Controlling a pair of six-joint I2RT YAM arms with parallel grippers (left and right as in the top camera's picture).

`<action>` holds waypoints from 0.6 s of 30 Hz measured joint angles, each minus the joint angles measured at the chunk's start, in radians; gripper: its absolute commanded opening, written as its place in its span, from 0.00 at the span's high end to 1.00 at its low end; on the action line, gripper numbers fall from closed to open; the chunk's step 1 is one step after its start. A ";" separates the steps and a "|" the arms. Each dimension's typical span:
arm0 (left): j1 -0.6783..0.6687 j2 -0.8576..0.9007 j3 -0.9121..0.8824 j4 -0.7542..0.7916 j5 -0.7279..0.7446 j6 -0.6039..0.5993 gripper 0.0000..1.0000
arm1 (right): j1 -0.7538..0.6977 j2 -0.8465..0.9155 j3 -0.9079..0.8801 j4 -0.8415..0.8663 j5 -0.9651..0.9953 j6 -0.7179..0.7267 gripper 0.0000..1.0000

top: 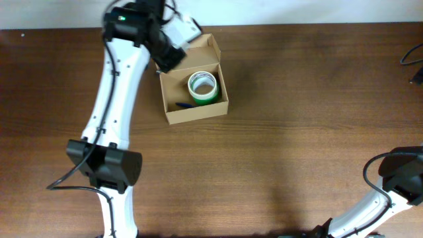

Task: Pack container
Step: 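Carry the Sharpie into the box and release it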

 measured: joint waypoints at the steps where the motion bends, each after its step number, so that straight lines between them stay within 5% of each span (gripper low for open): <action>1: -0.011 0.000 0.000 -0.015 0.020 0.026 0.98 | 0.000 0.000 0.000 0.000 0.000 0.000 0.01; 18: -0.035 0.158 0.000 -0.187 0.138 0.269 0.99 | 0.000 0.000 0.000 0.000 0.000 0.000 0.01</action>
